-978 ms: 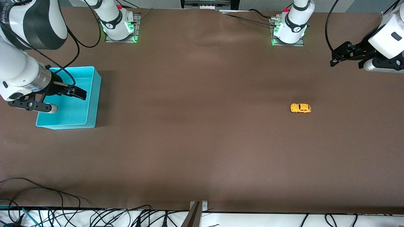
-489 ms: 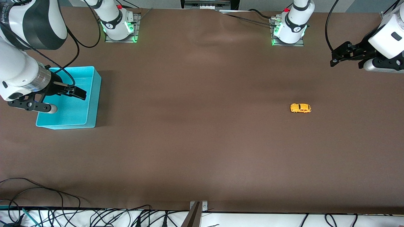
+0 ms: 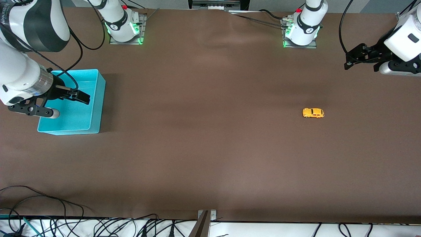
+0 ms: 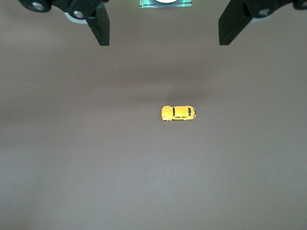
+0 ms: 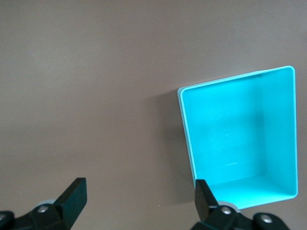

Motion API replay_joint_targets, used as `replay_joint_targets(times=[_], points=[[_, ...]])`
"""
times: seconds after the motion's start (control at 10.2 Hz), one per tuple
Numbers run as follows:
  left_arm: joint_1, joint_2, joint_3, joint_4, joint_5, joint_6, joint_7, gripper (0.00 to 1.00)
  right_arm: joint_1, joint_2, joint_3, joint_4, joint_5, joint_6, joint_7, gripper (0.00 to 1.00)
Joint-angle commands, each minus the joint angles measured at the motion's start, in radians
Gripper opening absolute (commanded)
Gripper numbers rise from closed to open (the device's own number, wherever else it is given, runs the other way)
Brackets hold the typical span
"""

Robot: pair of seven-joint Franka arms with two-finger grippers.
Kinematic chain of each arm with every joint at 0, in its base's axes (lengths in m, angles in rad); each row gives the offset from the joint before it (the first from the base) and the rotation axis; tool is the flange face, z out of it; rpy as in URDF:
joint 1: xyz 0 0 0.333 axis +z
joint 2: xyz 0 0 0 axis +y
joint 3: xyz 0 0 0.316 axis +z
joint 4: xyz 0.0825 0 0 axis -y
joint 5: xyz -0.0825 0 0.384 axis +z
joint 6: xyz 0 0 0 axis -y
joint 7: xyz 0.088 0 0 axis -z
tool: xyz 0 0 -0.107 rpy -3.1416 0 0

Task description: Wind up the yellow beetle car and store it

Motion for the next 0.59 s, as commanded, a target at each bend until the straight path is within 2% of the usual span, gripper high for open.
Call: replay_joint_targets(times=[0.0, 0.49], points=[[0.013, 0.005, 0.002, 0.014, -0.017, -0.015, 0.004, 1.00, -0.003, -0.005, 0.000, -0.001, 0.015, -0.006, 0.012, 1.00], [0.013, 0.005, 0.000, 0.014, -0.017, -0.017, -0.002, 1.00, -0.003, -0.005, 0.000, -0.001, 0.015, -0.007, 0.012, 1.00]])
